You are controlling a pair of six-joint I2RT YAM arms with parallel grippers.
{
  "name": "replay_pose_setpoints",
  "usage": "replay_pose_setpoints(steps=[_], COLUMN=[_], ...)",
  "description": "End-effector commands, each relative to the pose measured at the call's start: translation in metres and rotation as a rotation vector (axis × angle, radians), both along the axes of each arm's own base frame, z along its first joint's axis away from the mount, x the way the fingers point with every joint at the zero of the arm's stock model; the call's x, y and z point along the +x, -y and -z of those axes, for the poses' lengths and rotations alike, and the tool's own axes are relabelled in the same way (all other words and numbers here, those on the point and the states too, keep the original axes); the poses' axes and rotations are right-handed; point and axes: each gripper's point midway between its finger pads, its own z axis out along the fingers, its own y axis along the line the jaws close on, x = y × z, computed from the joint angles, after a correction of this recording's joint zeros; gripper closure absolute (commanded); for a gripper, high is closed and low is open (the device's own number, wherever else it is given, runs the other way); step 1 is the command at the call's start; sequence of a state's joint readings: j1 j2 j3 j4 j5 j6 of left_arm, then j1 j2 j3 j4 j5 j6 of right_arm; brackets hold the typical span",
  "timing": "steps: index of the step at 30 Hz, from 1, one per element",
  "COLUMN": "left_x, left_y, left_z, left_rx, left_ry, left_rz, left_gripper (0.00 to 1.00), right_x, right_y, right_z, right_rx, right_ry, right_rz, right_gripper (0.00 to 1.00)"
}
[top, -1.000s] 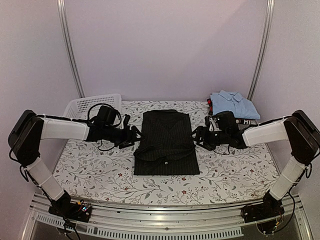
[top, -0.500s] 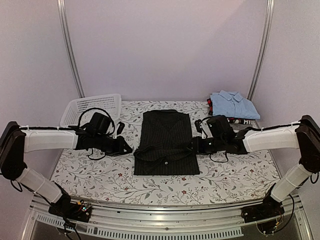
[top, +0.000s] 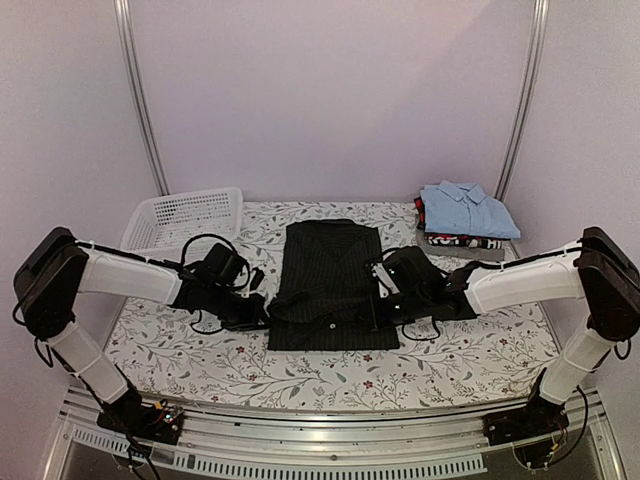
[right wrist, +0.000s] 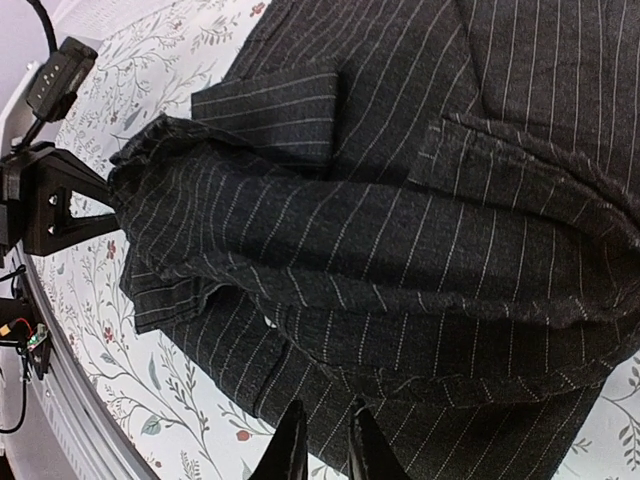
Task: Fold and stack the long sleeve shirts
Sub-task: Fold the rectangle-folded shirt at the center of the board.
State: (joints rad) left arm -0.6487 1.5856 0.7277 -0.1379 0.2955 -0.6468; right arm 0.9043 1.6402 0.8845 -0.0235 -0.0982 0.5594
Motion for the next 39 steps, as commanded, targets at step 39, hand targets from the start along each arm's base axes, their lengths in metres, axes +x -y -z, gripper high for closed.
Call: replay_pose_setpoints(steps=[39], left_x=[0.111], left_y=[0.024], left_z=[-0.065], left_rx=[-0.084], left_ry=[0.134], left_rz=[-0.048], left_gripper=[0.6], right_x=[0.151], right_y=[-0.026], right_z=[-0.009], right_rx=[-0.131], right_ry=[0.105], right_rz=[0.119], right_gripper=[0.52])
